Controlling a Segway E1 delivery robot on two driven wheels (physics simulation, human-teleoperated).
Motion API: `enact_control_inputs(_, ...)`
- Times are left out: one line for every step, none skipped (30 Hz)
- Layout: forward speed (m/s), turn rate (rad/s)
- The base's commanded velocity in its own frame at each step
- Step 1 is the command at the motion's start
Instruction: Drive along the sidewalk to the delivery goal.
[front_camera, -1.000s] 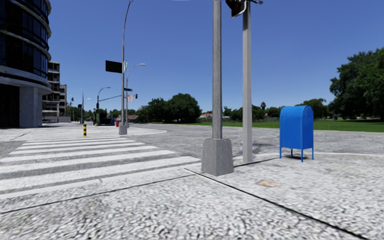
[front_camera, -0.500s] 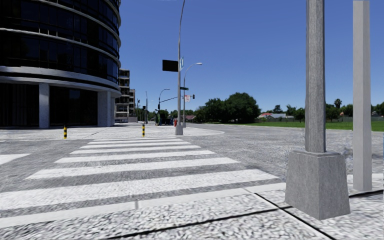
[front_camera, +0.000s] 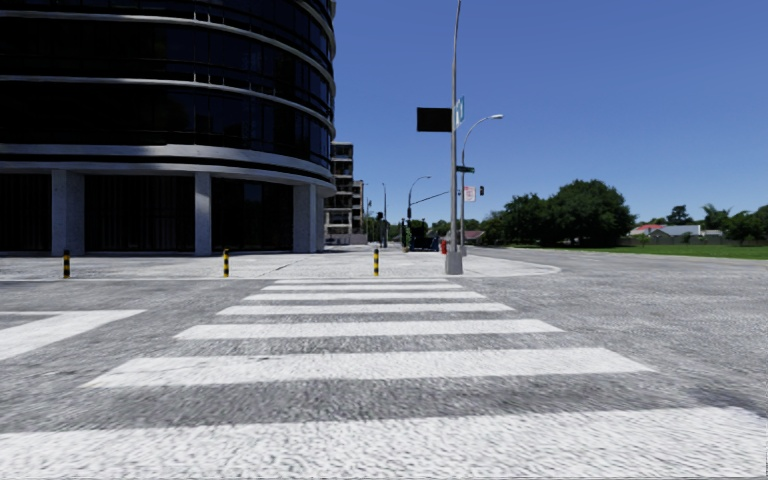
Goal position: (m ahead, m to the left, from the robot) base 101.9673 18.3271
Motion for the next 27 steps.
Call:
enact_control_inputs(1.93, 0.00)
enact_control_inputs(1.93, 0.00)
enact_control_inputs(1.93, 0.00)
enact_control_inputs(1.93, 0.00)
enact_control_inputs(1.93, 0.00)
enact_control_inputs(1.93, 0.00)
enact_control_inputs(1.93, 0.00)
enact_control_inputs(1.93, 0.00)
enact_control_inputs(1.93, 0.00)
enact_control_inputs(1.93, 0.00)
enact_control_inputs(1.93, 0.00)
enact_control_inputs(1.93, 0.00)
enact_control_inputs(1.93, 0.00)
enact_control_inputs(1.93, 0.00)
enact_control_inputs(1.93, 0.00)
enact_control_inputs(1.93, 0.00)
enact_control_inputs(1.93, 0.00)
enact_control_inputs(1.93, 0.00)
enact_control_inputs(1.93, 0.00)
enact_control_inputs(1.93, 0.00)
enact_control_inputs(1.93, 0.00)
enact_control_inputs(1.93, 0.00)
enact_control_inputs(1.93, 0.00)
enact_control_inputs(1.93, 0.00)
enact_control_inputs(1.93, 0.00)
enact_control_inputs(1.93, 0.00)
enact_control_inputs(1.93, 0.00)
